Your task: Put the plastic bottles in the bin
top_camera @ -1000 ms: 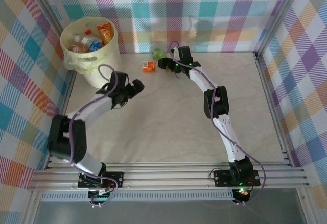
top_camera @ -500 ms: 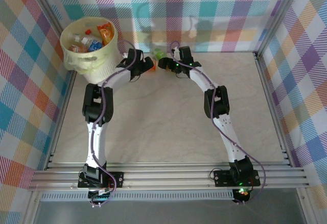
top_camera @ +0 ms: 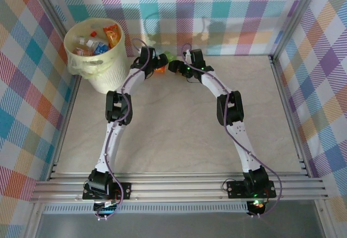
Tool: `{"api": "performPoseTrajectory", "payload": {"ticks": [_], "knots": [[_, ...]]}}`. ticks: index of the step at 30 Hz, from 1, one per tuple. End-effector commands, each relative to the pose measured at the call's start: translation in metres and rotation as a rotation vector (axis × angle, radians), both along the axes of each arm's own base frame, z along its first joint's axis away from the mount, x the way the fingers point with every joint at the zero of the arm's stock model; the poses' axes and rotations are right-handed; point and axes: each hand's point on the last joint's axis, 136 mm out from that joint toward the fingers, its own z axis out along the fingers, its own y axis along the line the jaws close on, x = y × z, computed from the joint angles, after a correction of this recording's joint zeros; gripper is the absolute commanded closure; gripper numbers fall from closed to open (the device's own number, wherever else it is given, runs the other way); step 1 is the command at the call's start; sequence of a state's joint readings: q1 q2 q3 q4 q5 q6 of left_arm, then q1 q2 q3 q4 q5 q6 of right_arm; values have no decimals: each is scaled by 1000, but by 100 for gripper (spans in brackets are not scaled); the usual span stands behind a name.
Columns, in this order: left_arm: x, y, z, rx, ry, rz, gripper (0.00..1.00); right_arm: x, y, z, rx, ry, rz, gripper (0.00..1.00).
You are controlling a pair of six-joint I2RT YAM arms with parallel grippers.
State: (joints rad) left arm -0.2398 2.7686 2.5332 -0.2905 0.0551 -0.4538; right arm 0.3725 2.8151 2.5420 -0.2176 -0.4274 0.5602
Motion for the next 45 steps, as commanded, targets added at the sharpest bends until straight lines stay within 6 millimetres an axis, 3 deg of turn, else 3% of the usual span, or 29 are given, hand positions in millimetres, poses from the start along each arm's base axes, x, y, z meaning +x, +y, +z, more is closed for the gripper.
{"api": "performPoseTrajectory", "payload": {"ticks": [1,7,14,19,28,33,38,45], "knots": [[-3,-24,15,-55,-30,-149,0,-10,10,-15,24,60,16,13],[-33,-48,23,-24,-14,-279,3,-18,18,5,51,5,98,17],[-89,-40,35,-28,-33,-286,5,-45,11,35,55,-94,140,17],[-141,-42,41,-46,-20,-311,6,-75,2,50,62,-107,145,17],[-248,-58,29,-28,64,-332,6,-134,-23,31,69,5,88,16],[-300,-67,-6,260,181,-393,5,-155,-32,16,80,121,46,15],[-318,-62,-35,528,308,-464,7,-167,-35,11,94,185,33,14],[-326,-70,-35,662,346,-477,16,-174,-41,22,82,205,16,13]]}}
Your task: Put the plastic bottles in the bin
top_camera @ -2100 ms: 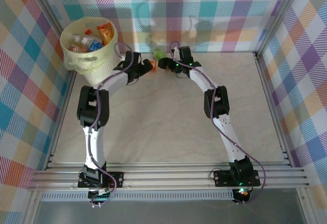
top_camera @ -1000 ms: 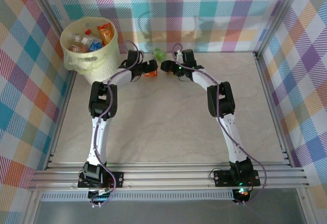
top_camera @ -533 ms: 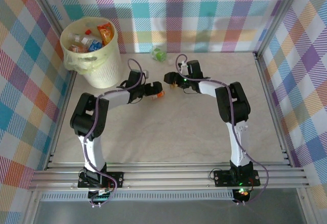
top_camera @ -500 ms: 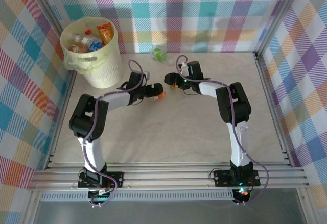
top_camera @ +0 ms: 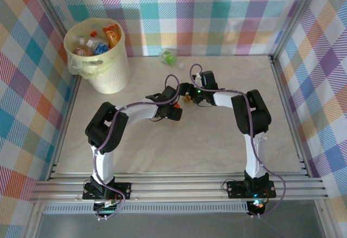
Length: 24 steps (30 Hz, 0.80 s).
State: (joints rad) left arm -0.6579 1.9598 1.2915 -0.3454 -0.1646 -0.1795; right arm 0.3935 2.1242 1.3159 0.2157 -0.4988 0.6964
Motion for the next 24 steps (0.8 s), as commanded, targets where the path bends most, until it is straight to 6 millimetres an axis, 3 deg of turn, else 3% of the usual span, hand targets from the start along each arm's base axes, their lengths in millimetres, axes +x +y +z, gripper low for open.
{"api": "performPoseTrajectory", "payload": {"ticks": [1,7,11,19,24], "knots": [[-13,7,-2,147,21,-22,17,-8,2,28,29,-5,-1,12],[-22,3,-17,219,44,-4,33,-13,-3,50,46,-23,-22,10],[-26,3,-11,181,36,31,40,-15,-19,65,-8,-54,-60,6],[-27,15,37,70,-75,151,50,-29,-51,86,-106,-132,-96,0],[-31,34,93,-9,-172,236,51,-42,-55,89,-111,-132,-89,0]]}}
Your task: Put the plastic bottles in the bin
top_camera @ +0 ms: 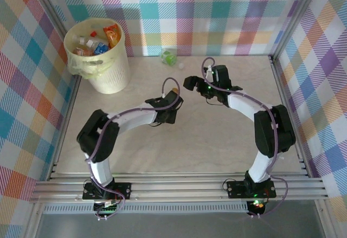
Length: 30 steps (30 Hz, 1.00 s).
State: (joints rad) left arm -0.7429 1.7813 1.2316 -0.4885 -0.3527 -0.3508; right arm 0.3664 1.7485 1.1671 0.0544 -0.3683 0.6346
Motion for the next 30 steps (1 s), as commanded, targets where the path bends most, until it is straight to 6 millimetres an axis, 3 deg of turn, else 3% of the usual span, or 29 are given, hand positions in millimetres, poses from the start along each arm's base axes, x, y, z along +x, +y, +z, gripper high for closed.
{"api": "performPoseTrajectory", "payload": {"ticks": [1,4,9,14,16,19,25,30], "knots": [[2,20,61,-80,-127,104,51,-13,-6,0,-27,2,17,0],[-1,44,107,-129,-201,156,51,-22,3,18,37,-67,79,0],[-6,104,183,-199,-323,279,50,-31,9,55,109,-206,128,0],[-2,172,248,-219,-428,413,47,-37,6,68,108,-249,122,0],[6,203,263,-210,-439,504,46,-39,6,69,108,-249,124,0],[25,234,282,-194,-458,583,46,-41,5,70,107,-253,127,0],[82,264,296,-255,-443,648,46,-47,3,75,94,-266,132,0],[134,265,304,-330,-445,665,46,-51,-2,78,68,-274,128,0]]}}
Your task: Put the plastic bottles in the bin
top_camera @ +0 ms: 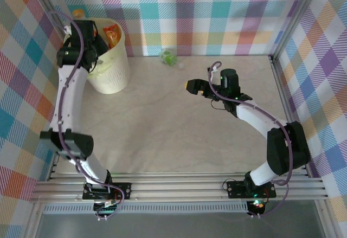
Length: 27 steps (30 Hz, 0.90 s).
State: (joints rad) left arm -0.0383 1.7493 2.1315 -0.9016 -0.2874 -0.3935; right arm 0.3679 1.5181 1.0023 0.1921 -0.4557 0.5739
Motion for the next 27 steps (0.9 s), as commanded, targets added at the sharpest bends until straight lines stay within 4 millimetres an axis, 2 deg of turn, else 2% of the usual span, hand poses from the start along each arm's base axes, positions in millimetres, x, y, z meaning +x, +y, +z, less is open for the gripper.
{"api": "performPoseTrajectory", "payload": {"ticks": [1,6,10,12,15,17,21,27], "knots": [[20,-2,3,-54,1,-6,46,-10,-2,15,-19,-56,17,0],[53,16,4,-163,-84,119,46,-14,-7,17,-37,-66,1,0],[72,28,-4,-286,-154,227,46,-17,-10,14,-53,-63,-9,0],[83,29,-5,-336,-191,245,45,-18,-11,14,-61,-68,-11,0],[104,21,4,-405,-269,199,41,-19,-13,16,-71,-78,-13,0],[112,16,11,-436,-300,171,34,-19,-15,17,-77,-84,-20,0],[119,12,20,-461,-317,126,24,-19,-16,16,-82,-87,-25,0],[111,15,26,-465,-317,133,13,-19,-16,14,-84,-81,-27,0]]}}
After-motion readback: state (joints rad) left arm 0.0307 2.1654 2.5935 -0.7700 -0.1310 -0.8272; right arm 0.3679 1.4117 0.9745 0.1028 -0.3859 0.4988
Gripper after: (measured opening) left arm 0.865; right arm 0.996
